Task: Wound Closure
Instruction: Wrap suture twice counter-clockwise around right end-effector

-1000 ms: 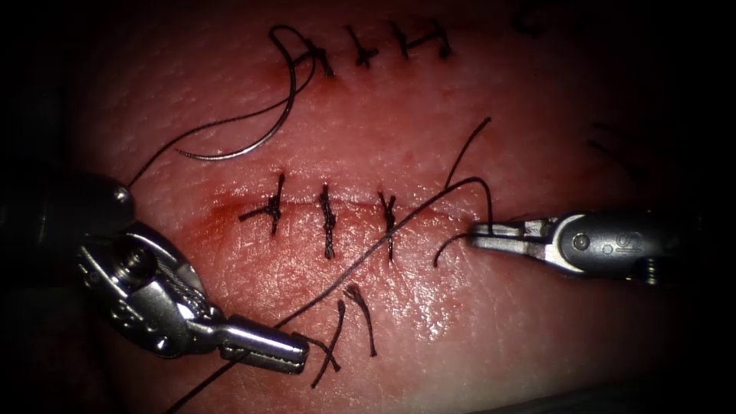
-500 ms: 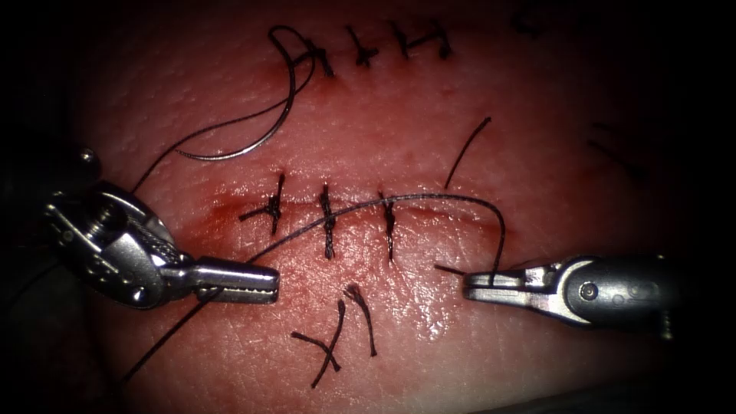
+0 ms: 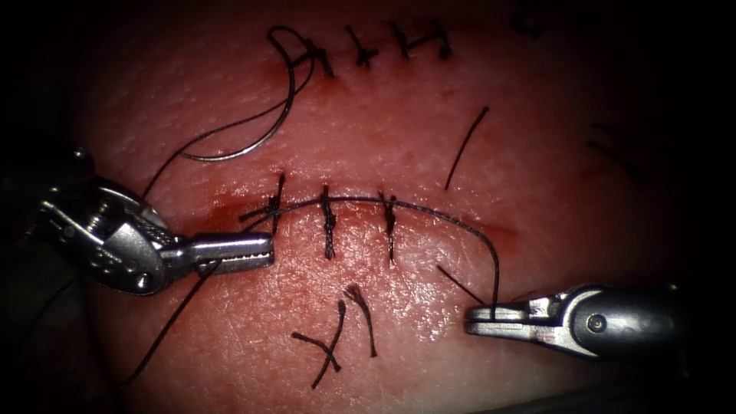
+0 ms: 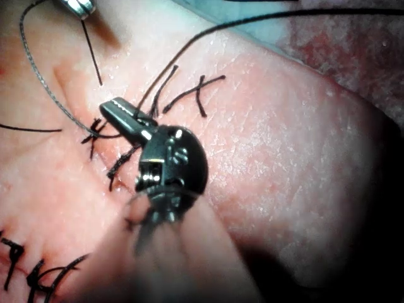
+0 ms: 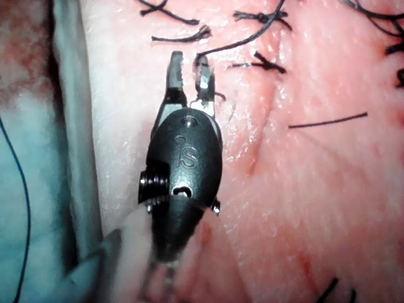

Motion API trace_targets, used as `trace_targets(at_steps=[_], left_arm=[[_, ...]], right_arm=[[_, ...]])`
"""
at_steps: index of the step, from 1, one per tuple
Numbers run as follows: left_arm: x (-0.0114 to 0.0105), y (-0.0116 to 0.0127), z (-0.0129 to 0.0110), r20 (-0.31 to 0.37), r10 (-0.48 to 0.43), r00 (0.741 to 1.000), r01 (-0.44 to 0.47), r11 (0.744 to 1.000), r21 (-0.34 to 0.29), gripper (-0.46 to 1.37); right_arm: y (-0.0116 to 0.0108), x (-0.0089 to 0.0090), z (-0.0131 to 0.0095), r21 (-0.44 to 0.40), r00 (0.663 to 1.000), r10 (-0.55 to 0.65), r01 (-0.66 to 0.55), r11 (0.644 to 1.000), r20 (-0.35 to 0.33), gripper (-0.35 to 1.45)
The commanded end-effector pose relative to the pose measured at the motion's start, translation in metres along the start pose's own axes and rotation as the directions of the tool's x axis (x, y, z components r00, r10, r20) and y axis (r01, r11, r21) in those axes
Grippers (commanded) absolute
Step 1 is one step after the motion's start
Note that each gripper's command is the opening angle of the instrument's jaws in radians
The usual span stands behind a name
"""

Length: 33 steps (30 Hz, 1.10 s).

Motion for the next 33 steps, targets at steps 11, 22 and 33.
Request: trace_targets(at_steps=[11, 22, 33], left_arm=[[0.0007, -0.0007, -0.0015, -0.004, 0.01, 1.0, -0.011, 1.0, -0.002, -0.35], [0.0013, -0.0008, -0.0016, -0.022, 0.01, 1.0, -0.01, 1.0, -0.006, -0.35], [0.0035, 0.0005, 0.0, -0.172, 0.009, 0.985, -0.023, 0.997, -0.076, -0.35]], right_arm=[[0.0017, 0.0, -0.0037, -0.112, 0.999, 0.047, -0.049, 0.993, -0.023, 1.34], [0.0052, 0.001, -0.0093, -0.166, 0.996, 0.079, -0.085, 0.982, -0.047, 1.06], [0.0109, 0.0043, -0.0078, -0.162, 0.989, 0.113, -0.128, 0.979, -0.098, -0.35]])
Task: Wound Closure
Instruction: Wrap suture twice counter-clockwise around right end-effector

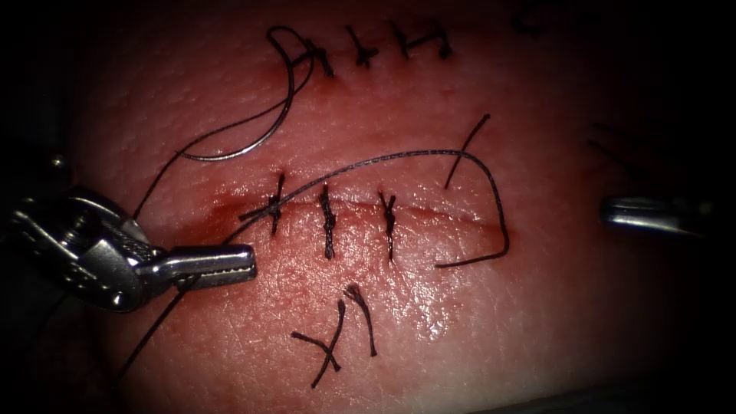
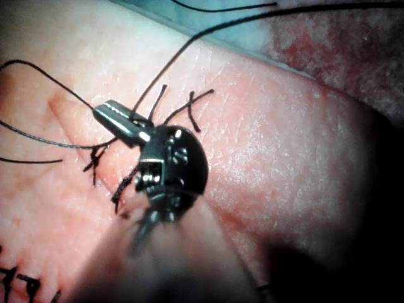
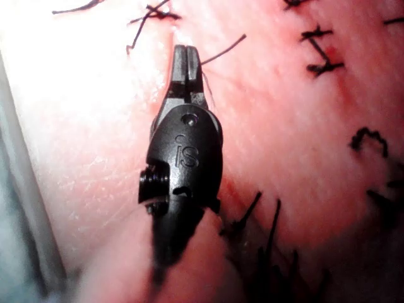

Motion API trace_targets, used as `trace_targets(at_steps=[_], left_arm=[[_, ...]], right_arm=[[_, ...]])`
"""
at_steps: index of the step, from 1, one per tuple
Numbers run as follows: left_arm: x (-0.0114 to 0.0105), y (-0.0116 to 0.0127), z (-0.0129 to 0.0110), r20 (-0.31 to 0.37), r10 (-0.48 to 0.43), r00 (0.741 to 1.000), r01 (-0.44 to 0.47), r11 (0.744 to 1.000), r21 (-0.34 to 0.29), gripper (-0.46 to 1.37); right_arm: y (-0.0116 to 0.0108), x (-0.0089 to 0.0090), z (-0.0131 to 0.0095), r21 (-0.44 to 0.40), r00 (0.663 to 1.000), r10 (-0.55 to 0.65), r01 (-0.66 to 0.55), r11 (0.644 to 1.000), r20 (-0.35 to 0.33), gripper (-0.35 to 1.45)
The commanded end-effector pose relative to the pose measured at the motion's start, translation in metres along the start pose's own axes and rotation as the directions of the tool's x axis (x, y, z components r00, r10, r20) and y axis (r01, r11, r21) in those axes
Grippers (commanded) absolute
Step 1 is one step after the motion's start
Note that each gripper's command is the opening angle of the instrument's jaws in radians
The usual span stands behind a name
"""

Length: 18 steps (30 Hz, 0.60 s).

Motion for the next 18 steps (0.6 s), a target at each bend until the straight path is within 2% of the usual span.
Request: trace_targets(at_steps=[1, 4, 9, 18], left_arm=[[0.0001, 0.0001, 0.0003, -0.015, -0.004, 1.0, 0.003, 1.0, -0.017, -0.35], [0.0004, 0.0006, 0.0009, -0.03, -0.005, 1.0, 0.003, 0.999, -0.049, -0.35], [0.0009, 0.001, 0.0012, -0.075, -0.011, 0.997, 0.005, 0.996, -0.084, -0.35], [0.0019, 0.0007, 0.0011, -0.106, -0.013, 0.994, 0.002, 0.995, -0.097, -0.35]], right_arm=[[0.0002, 0.0, 0.0007, 0.001, 1.0, -0.013, 0.013, 1.0, -0.003, -0.35], [0.0006, 0.0007, 0.003, 0.024, 0.999, -0.016, 0.017, 1.0, -0.031, -0.35], [0.001, 0.0007, 0.0062, 0.03, 0.997, -0.045, 0.046, 0.998, -0.059, -0.35], [0.0023, -0.0009, 0.0118, 0.051, 0.992, -0.087, 0.092, 0.994, -0.093, -0.35]])
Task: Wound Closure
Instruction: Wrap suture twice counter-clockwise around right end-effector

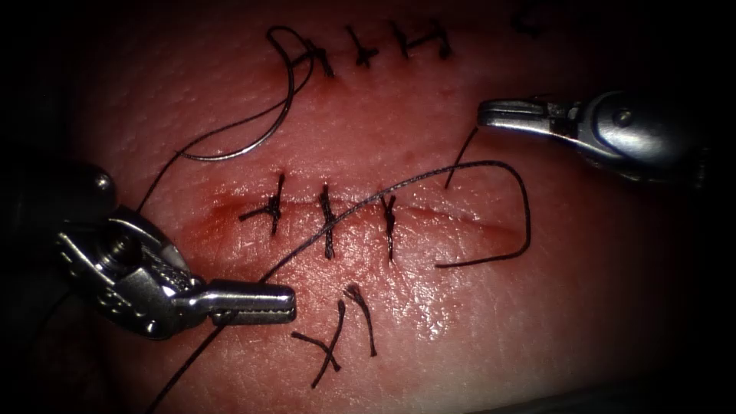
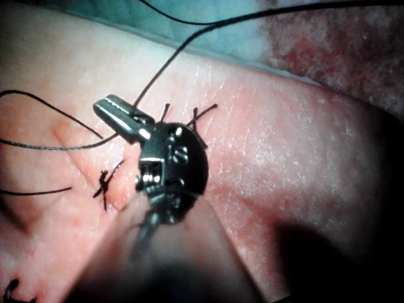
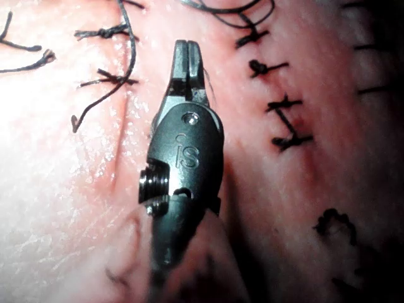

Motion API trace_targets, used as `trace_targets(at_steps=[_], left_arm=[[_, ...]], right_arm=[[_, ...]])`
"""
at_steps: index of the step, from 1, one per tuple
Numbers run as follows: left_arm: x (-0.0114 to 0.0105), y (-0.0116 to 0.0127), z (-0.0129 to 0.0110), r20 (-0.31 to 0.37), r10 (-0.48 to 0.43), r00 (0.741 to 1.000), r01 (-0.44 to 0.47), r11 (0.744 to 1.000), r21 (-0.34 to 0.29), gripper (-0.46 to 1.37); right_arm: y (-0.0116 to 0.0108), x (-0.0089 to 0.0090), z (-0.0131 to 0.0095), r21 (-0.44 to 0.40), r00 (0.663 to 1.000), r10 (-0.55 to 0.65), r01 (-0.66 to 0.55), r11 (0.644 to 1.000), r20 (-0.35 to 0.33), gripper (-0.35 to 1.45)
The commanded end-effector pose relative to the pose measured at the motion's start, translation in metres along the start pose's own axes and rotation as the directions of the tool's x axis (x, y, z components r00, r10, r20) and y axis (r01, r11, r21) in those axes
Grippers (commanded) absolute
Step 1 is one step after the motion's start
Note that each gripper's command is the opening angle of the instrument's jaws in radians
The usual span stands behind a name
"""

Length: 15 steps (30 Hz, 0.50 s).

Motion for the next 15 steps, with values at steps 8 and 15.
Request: trace_targets(at_steps=[8, 15], left_arm=[[0.0007, -0.0022, 0.0007, -0.011, 0.024, 1.0, -0.024, 1.0, -0.009, -0.35], [-0.0004, -0.0044, 0.0017, -0.021, -0.014, 1.0, 0.014, 1.0, 0.0, -0.35]], right_arm=[[-0.0019, -0.0025, 0.0038, 0.044, 1.0, -0.01, 0.011, 0.999, -0.027, -0.35], [-0.0044, -0.0041, 0.0057, 0.1, 0.999, 0.011, -0.005, 0.995, -0.051, -0.35]])
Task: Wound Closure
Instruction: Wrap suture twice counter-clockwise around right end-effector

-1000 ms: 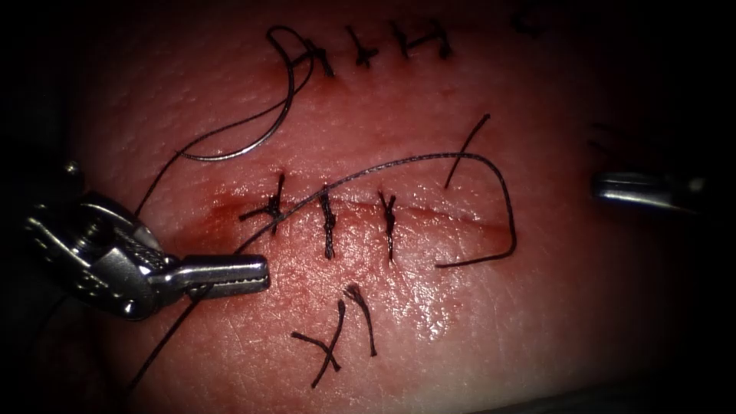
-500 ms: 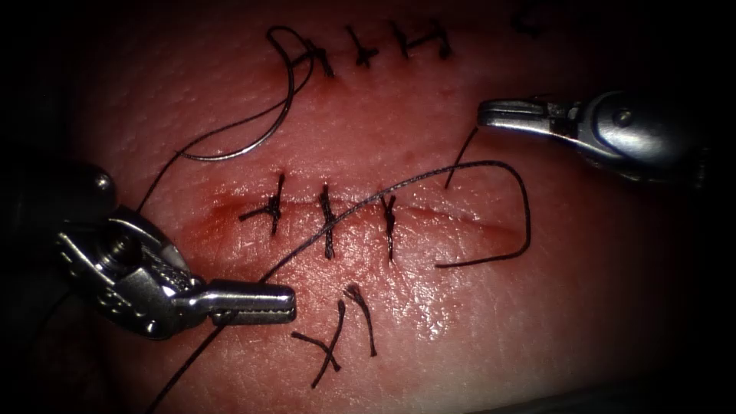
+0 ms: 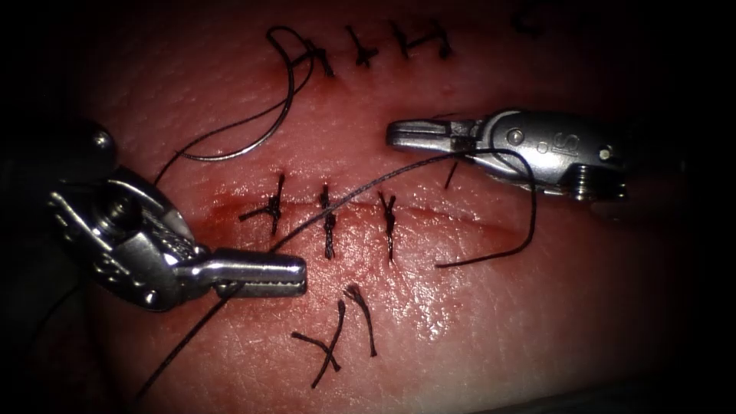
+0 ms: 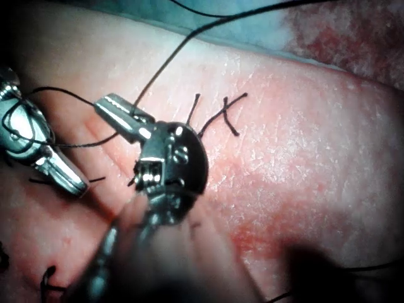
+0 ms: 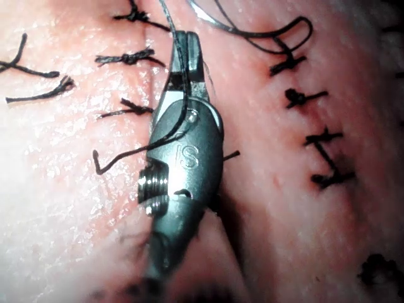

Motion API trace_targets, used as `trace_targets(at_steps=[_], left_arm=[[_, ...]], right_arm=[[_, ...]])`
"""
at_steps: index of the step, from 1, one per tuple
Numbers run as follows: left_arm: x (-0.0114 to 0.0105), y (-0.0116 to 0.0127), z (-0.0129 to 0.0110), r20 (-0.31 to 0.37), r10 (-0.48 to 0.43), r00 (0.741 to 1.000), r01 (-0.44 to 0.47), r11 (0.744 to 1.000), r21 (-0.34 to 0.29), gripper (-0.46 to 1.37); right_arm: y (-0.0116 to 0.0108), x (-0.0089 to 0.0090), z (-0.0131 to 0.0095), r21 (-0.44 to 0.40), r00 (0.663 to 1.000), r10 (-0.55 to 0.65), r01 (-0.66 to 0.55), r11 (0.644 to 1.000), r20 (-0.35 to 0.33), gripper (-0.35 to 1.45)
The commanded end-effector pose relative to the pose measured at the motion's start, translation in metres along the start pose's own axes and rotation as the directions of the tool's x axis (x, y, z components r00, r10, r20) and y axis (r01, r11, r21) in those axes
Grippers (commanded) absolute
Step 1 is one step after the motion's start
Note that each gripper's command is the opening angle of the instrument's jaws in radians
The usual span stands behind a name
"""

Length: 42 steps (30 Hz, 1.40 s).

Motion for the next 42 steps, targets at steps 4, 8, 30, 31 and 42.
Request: trace_targets(at_steps=[4, 8, 30, 31, 42], left_arm=[[-0.0018, -0.0001, 0.0003, 0.004, -0.031, 1.0, 0.031, 1.0, 0.002, -0.35], [-0.0038, 0.0001, 0.0004, 0.022, -0.053, 0.998, 0.053, 0.999, 0.008, -0.35], [-0.0082, 0.0032, 0.0026, 0.081, -0.049, 0.995, 0.049, 0.999, -0.007, -0.35], [-0.0082, 0.0034, 0.0027, 0.082, -0.046, 0.996, 0.046, 0.999, -0.007, -0.35], [-0.0072, 0.0059, 0.0042, 0.079, -0.046, 0.996, 0.047, 0.999, -0.009, -0.35]], right_arm=[[-0.0007, 0.0, -0.0003, 0.02, 1.0, 0.015, -0.015, 1.0, -0.008, -0.35], [-0.0013, 0.0004, -0.0007, 0.048, 0.999, 0.023, -0.022, 0.999, -0.022, -0.35], [-0.0027, 0.0028, -0.0013, 0.012, 0.973, 0.137, -0.137, 0.991, -0.185, -0.35], [-0.0027, 0.0028, -0.0013, 0.009, 0.973, 0.143, -0.144, 0.99, -0.183, -0.35], [-0.0025, 0.0028, -0.0013, -0.171, 0.98, 0.15, -0.171, 0.97, -0.132, 1.14]])
